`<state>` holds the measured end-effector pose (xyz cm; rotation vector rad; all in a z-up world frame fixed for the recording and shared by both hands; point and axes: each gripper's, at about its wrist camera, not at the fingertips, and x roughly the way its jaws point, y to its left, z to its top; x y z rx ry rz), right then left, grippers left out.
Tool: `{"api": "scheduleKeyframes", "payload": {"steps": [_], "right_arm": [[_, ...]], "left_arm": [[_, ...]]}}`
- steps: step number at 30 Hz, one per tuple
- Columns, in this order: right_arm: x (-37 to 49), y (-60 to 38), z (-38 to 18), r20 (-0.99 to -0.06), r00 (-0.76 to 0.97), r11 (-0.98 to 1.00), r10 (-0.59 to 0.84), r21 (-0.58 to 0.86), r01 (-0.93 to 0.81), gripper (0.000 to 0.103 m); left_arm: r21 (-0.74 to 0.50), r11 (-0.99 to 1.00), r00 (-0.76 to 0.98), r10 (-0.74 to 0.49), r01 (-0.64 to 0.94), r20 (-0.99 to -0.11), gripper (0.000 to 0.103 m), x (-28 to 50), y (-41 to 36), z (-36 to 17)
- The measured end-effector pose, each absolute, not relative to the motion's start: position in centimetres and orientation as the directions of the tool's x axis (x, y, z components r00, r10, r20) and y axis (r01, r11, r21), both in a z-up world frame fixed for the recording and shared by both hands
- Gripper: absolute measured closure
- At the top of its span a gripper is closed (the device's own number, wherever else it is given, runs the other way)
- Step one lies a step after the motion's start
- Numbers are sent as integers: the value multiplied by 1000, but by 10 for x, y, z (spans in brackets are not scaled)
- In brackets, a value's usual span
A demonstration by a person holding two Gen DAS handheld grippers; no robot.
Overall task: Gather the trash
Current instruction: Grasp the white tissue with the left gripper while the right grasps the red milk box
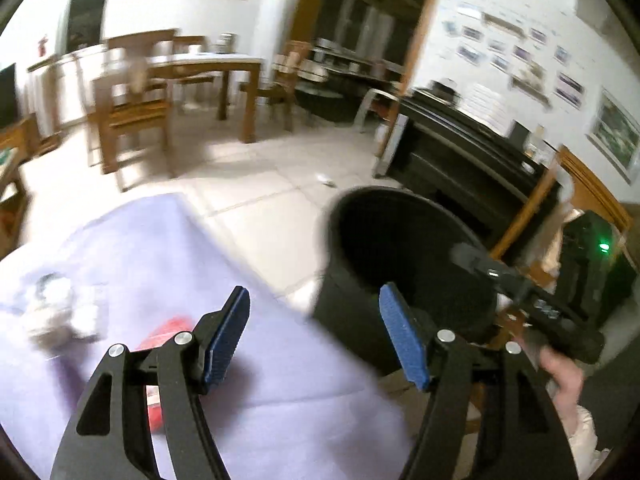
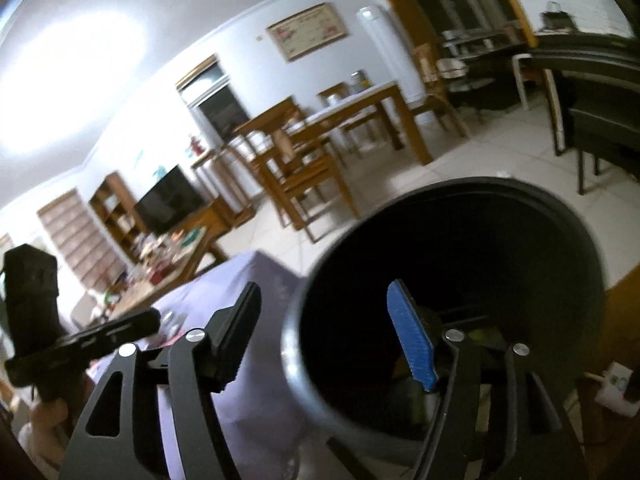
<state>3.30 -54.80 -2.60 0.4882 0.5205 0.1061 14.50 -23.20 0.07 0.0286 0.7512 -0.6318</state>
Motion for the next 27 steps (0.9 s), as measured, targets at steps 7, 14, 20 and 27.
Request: {"api": "scheduleKeyframes", "payload": {"steps": [7, 14, 20, 27], "right_arm": [[69, -432, -6, -487, 778, 892, 396, 404, -201, 5], [112, -308, -15, -646, 639, 907, 417, 249, -340, 5], [148, -268, -40, -763, 553, 934, 333, 185, -307, 5], [166, -256, -56, -811, 500, 937, 303, 159, -310, 11]], "left_arm": [[-204, 922, 645, -378, 330, -664, 18, 173, -114, -9], [-197, 942, 622, -328, 271, -711, 18, 207, -74, -27], [-207, 929, 581, -355, 307, -733, 18, 227, -66, -41], [-224, 917, 536, -377, 329, -755, 48, 236, -67, -56]]}}
